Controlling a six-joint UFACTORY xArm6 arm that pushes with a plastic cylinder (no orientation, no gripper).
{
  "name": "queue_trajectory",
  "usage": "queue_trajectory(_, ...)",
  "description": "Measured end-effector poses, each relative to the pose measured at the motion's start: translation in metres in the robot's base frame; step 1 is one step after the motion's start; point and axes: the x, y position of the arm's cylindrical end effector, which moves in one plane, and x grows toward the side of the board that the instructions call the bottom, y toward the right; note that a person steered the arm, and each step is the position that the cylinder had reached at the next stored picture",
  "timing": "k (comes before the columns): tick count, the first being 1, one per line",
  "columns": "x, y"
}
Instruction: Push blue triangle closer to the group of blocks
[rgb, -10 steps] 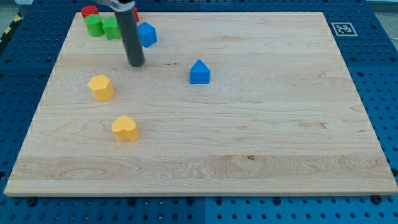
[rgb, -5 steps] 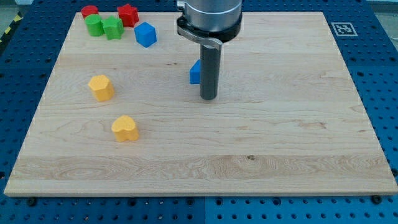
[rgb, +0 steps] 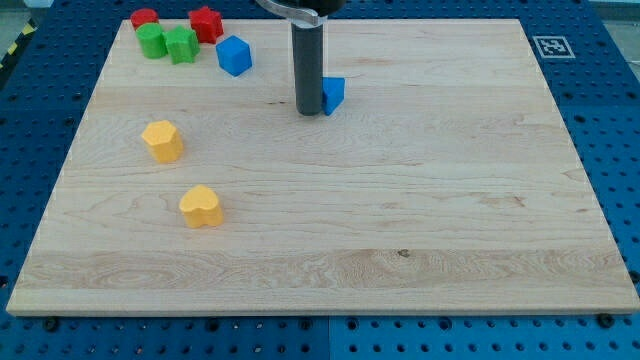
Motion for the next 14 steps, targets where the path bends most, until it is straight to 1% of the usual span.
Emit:
queue_trajectory(2,0.003,0.054)
queue_trajectory(3,-0.012,0.073)
queue_trajectory(4,-0.029,0.070)
queue_trajectory(6,-0.031,0.018)
queue_trajectory(7,-0.050,-0.009)
queue_trajectory(8,-0.087,-0.014)
queue_trajectory(9,-0.105,-0.015)
queue_trajectory(10,-0.114,-0.021)
queue_trajectory(11,-0.115,-0.032)
queue_trajectory(13,-0.087,-0.077)
queue_trajectory(14,-0.084,-0.088)
